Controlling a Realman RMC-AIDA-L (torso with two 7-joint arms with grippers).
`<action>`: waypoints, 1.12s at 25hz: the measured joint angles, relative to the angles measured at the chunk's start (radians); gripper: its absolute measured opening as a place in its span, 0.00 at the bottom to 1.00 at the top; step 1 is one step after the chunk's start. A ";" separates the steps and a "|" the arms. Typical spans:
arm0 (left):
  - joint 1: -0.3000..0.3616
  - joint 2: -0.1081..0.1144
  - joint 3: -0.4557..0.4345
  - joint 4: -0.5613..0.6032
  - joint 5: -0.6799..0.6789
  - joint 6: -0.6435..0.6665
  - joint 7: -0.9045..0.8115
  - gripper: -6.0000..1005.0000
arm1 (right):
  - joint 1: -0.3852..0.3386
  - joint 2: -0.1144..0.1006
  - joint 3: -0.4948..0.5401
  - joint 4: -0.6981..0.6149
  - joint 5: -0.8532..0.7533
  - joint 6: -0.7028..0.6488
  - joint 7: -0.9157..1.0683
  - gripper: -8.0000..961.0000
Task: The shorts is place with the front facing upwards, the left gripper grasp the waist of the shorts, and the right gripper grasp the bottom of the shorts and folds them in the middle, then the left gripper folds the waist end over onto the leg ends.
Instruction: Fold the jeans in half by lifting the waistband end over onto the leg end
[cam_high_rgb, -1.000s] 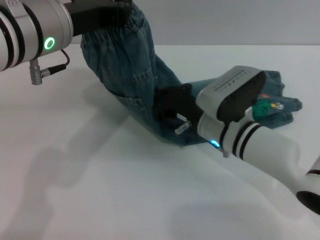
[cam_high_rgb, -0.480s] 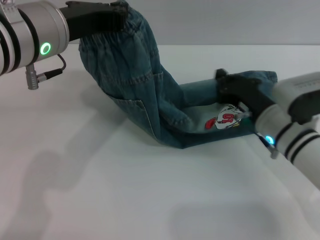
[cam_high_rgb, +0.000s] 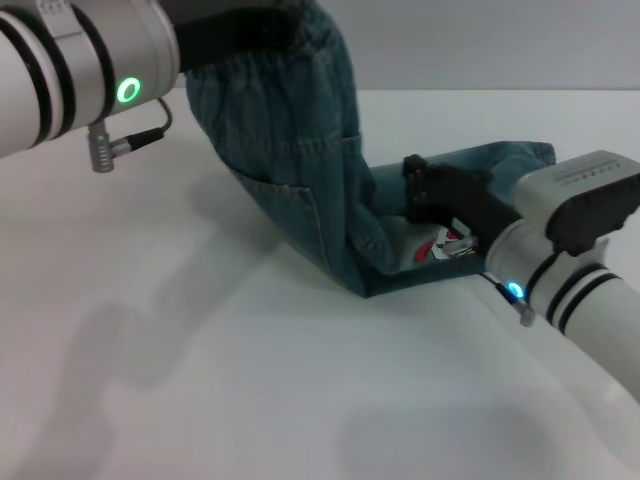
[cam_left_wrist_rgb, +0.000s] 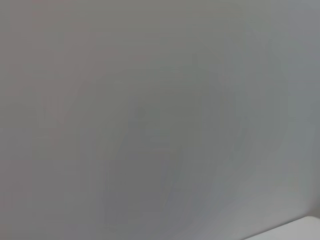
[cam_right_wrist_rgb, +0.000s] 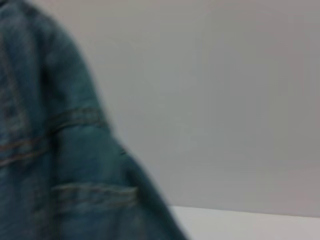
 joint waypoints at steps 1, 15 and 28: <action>0.001 0.000 0.015 -0.012 -0.003 0.011 0.000 0.06 | 0.006 0.000 -0.007 0.001 0.000 0.002 0.004 0.07; -0.001 0.000 0.064 -0.068 -0.006 0.026 -0.001 0.06 | 0.117 0.001 -0.085 0.006 -0.001 0.076 0.075 0.08; -0.007 0.000 0.081 -0.057 -0.008 0.049 -0.001 0.06 | 0.151 0.008 -0.128 -0.003 0.001 0.088 0.086 0.09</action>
